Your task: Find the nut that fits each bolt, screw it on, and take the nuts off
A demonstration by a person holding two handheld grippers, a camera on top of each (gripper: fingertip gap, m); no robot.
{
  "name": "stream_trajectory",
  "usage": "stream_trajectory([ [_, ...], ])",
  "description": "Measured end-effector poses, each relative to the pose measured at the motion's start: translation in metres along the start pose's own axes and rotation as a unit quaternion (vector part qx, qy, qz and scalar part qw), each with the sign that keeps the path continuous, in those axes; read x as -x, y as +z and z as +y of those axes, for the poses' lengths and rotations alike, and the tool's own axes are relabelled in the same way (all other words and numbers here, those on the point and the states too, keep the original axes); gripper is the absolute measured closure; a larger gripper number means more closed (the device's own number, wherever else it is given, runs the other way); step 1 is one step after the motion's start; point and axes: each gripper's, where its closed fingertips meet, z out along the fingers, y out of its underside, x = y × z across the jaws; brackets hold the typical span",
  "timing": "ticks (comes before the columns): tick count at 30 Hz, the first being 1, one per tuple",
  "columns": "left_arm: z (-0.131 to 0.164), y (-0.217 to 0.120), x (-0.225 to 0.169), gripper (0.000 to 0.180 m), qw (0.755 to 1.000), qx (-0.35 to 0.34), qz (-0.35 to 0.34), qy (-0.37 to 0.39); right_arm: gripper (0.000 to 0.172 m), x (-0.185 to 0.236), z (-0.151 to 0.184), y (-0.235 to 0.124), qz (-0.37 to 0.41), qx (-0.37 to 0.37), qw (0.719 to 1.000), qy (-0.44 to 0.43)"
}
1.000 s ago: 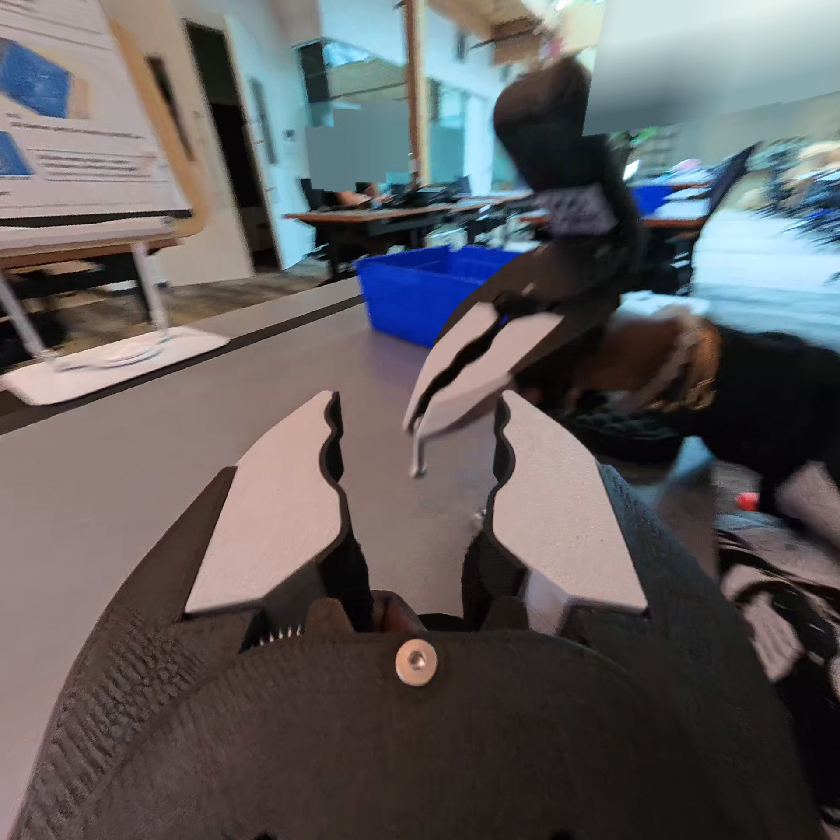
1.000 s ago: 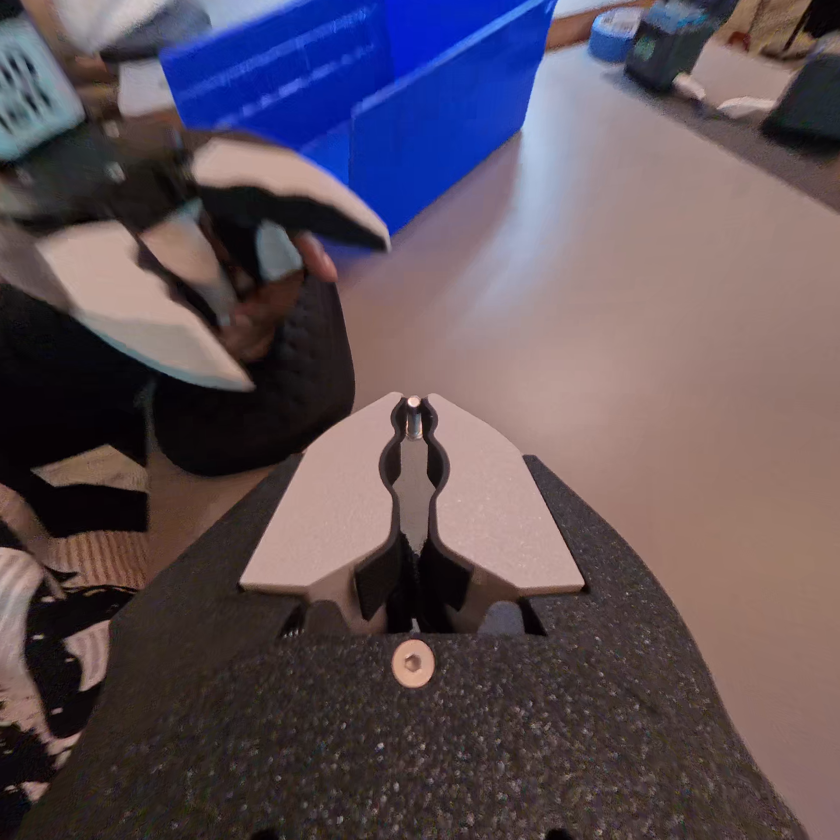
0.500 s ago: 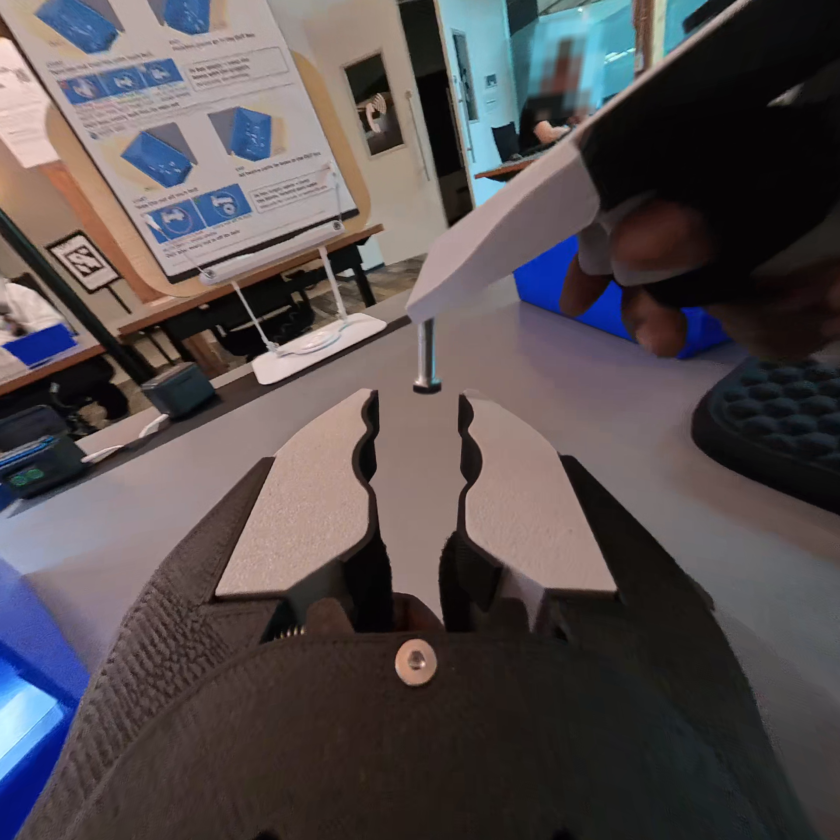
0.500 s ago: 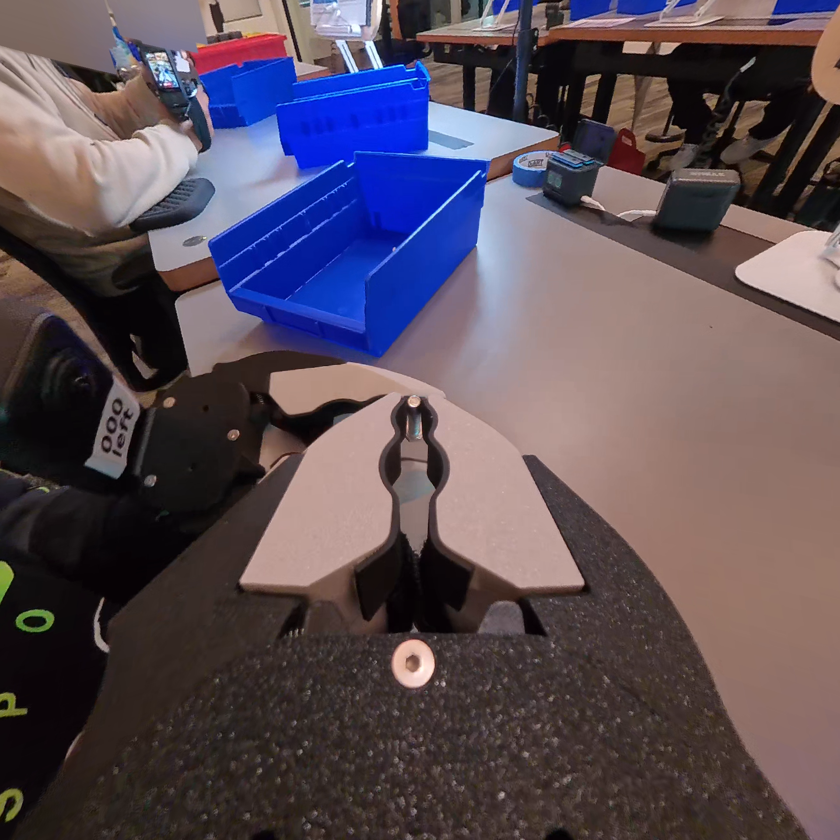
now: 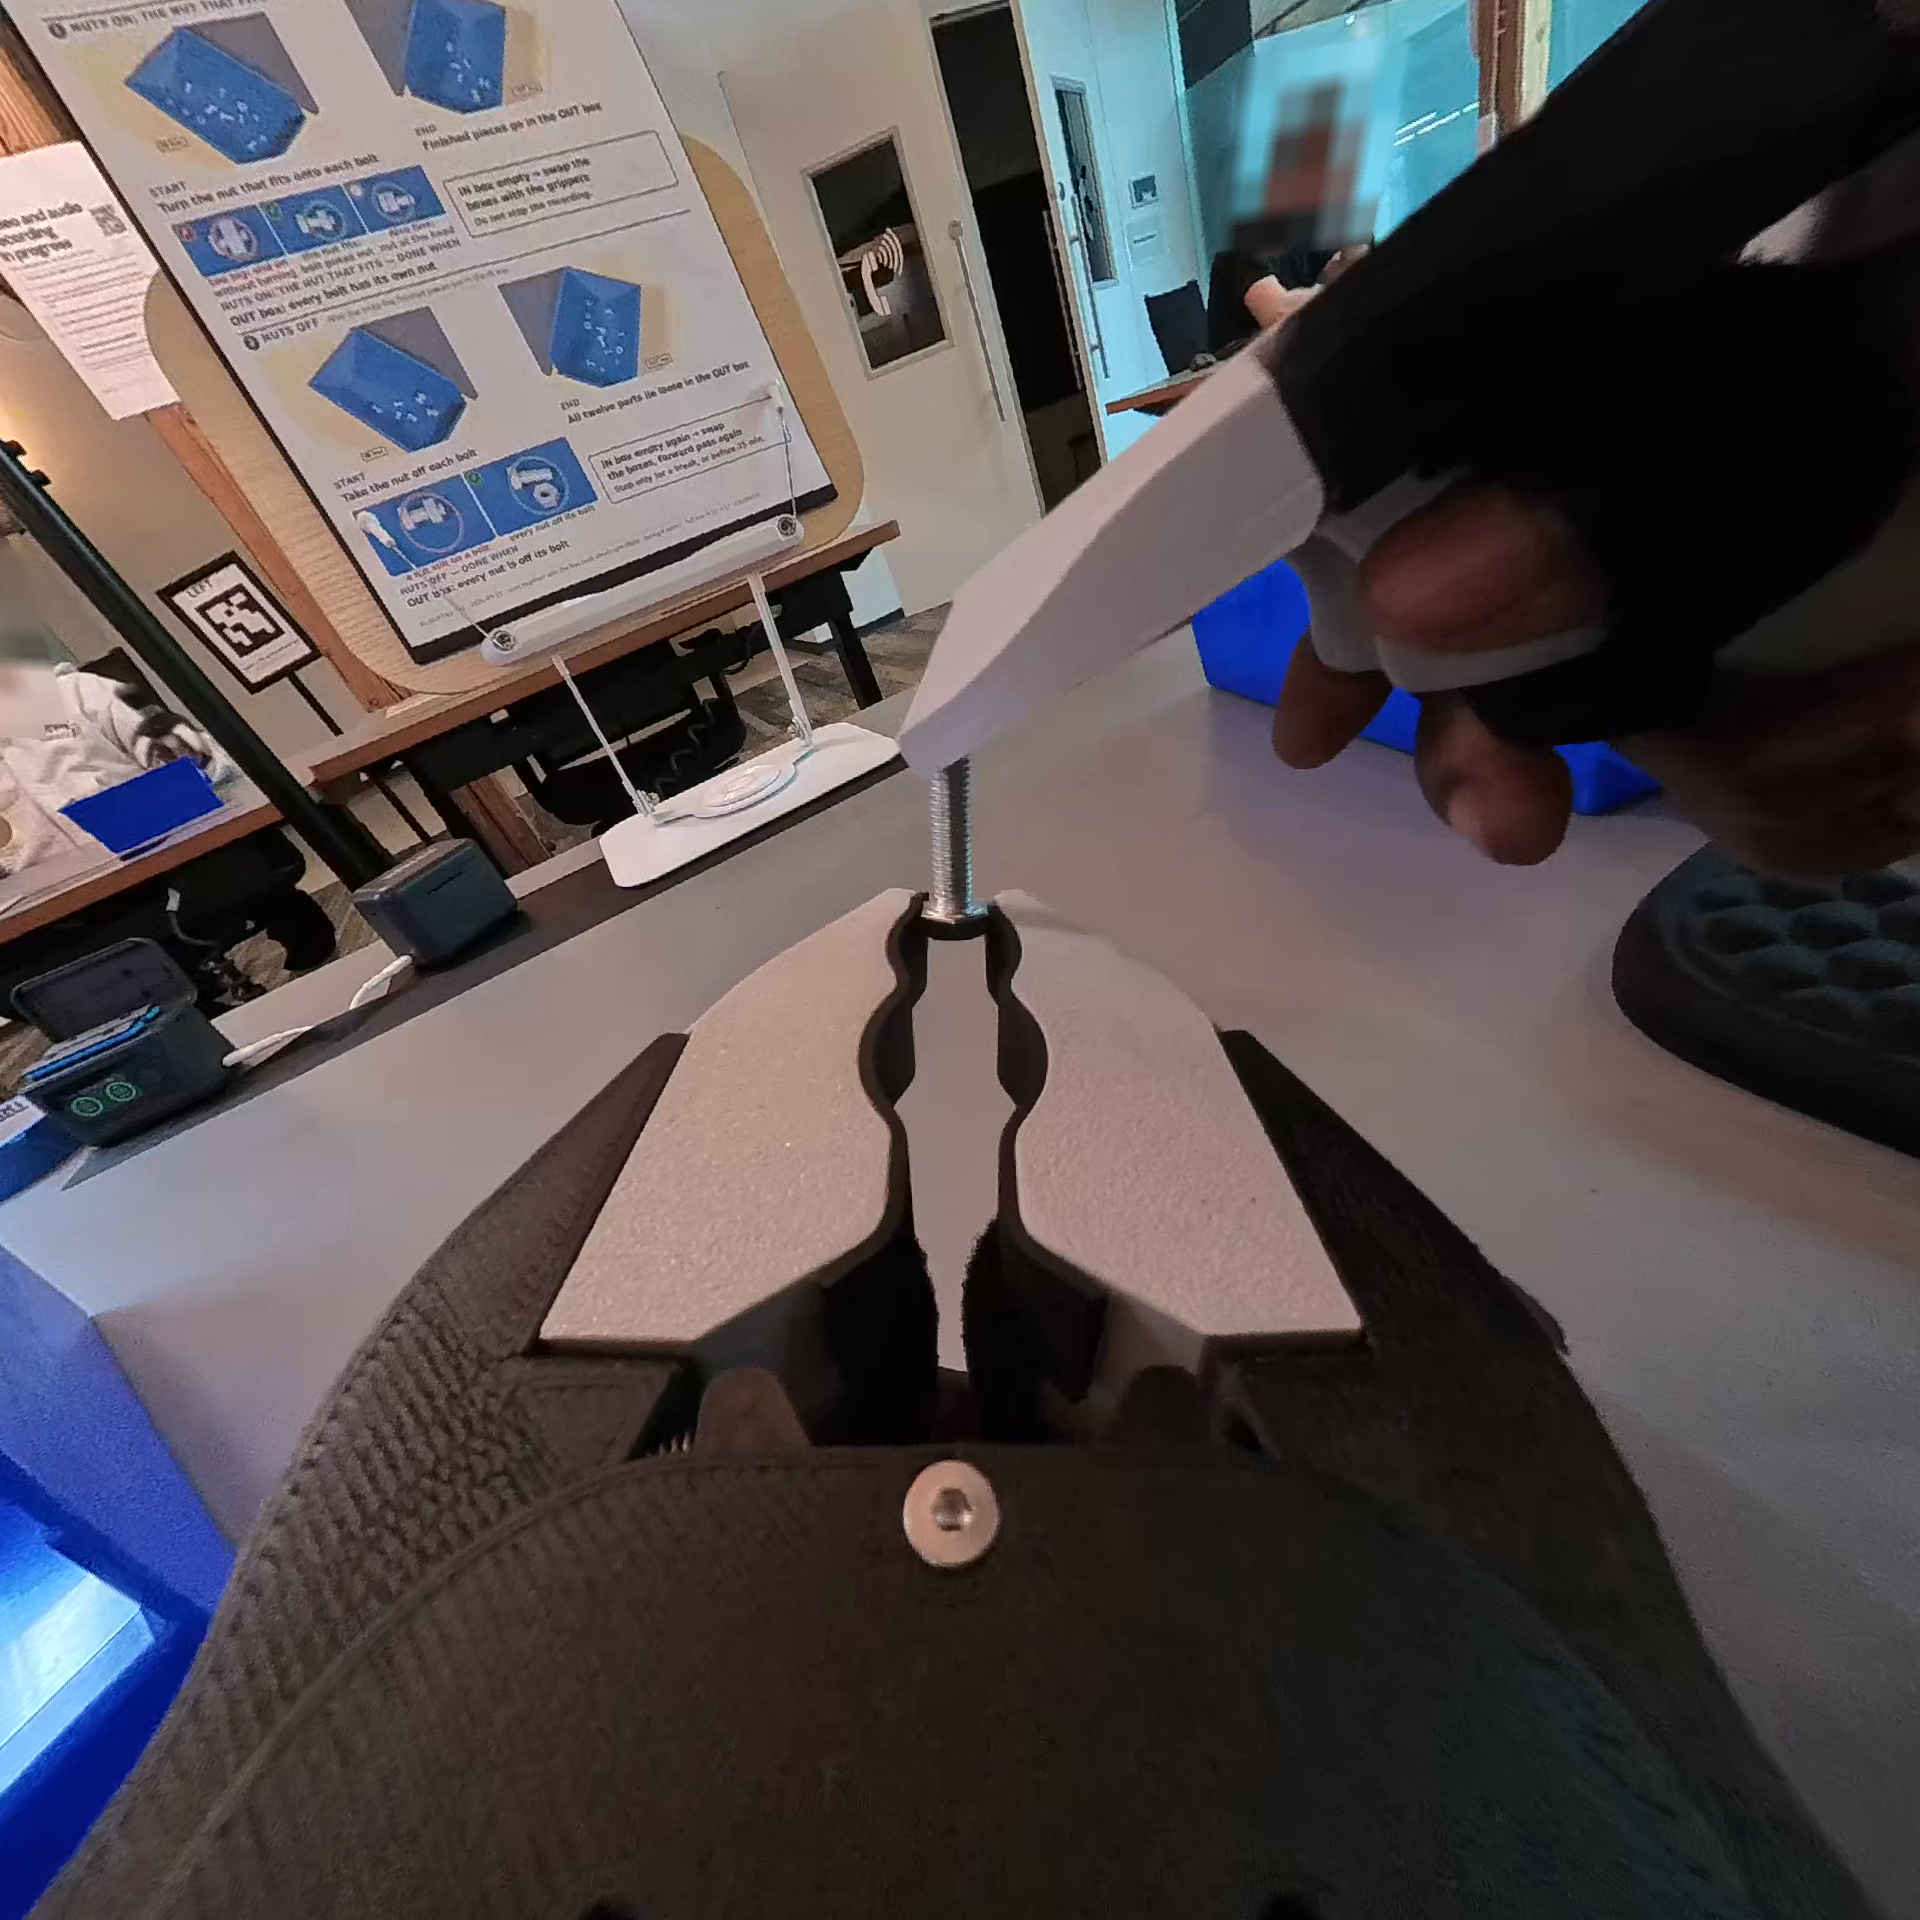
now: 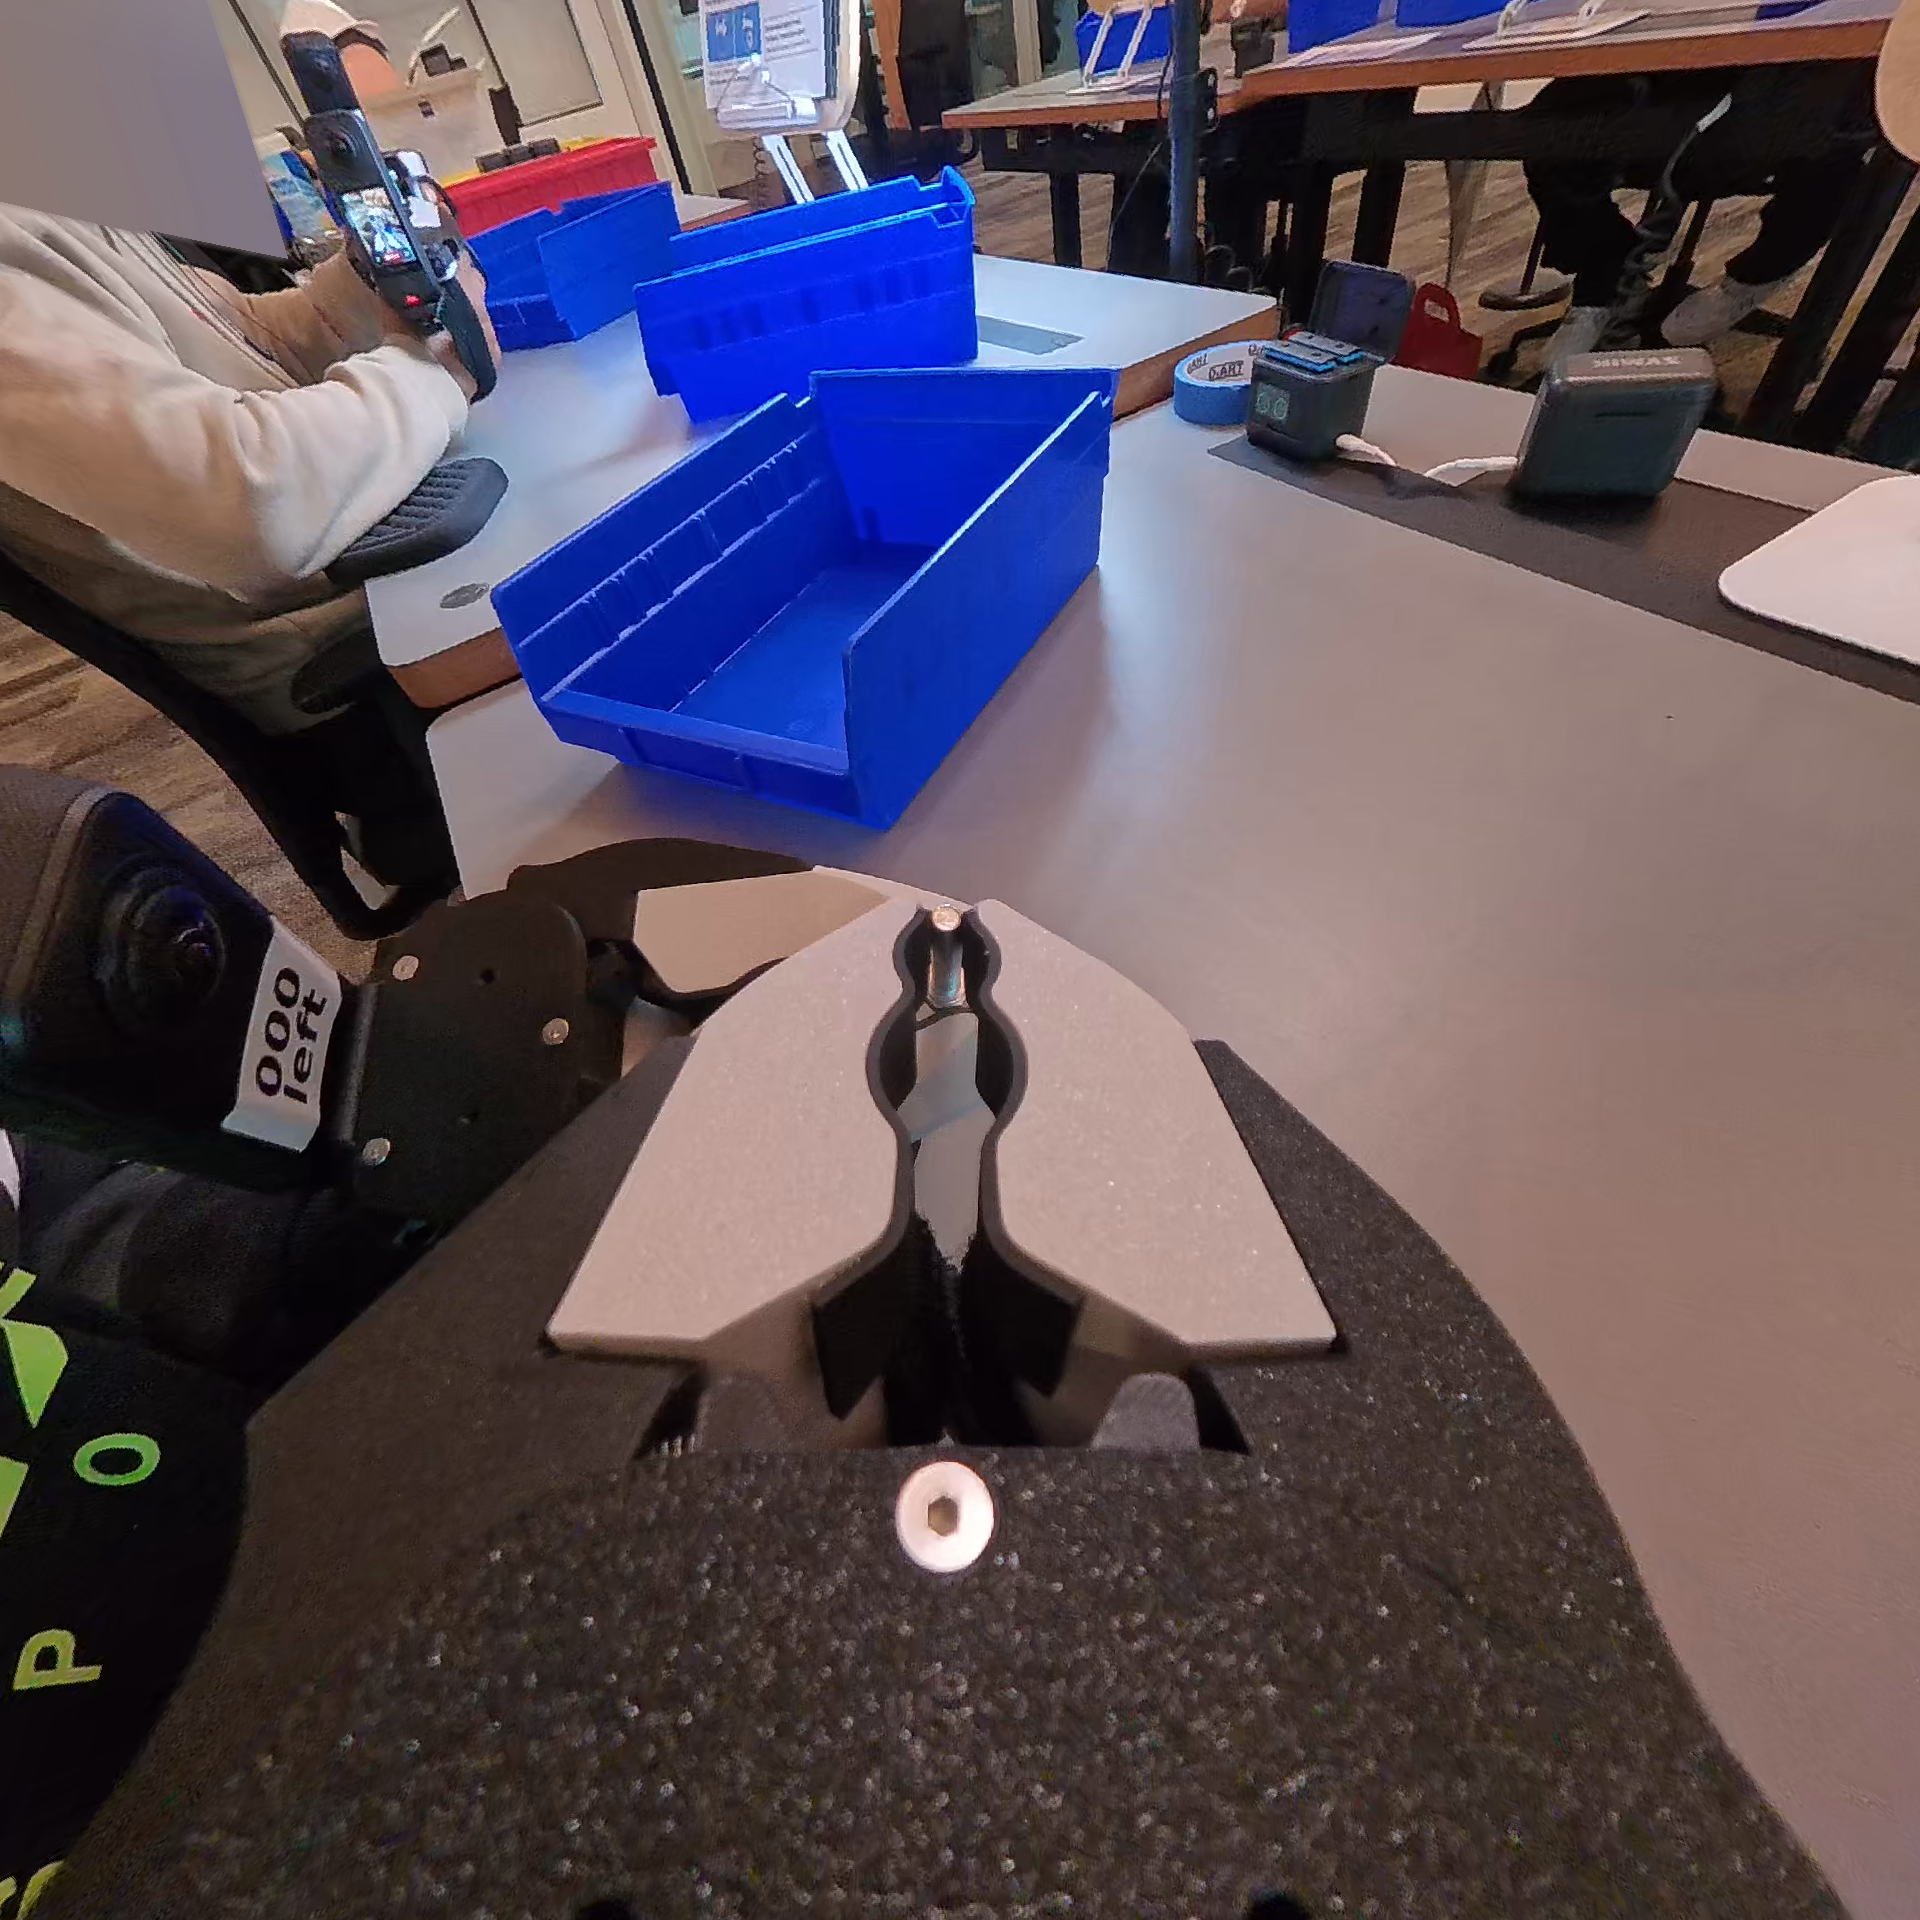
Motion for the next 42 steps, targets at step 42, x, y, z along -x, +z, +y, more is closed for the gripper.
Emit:
stream_trajectory([
  [42,-0.009,-0.034,-0.003,0.17,0.954,-0.094,0.238,-0.153,0.155,-0.031,0.149,0.002,-0.018,0.354,0.924,-0.142],
])
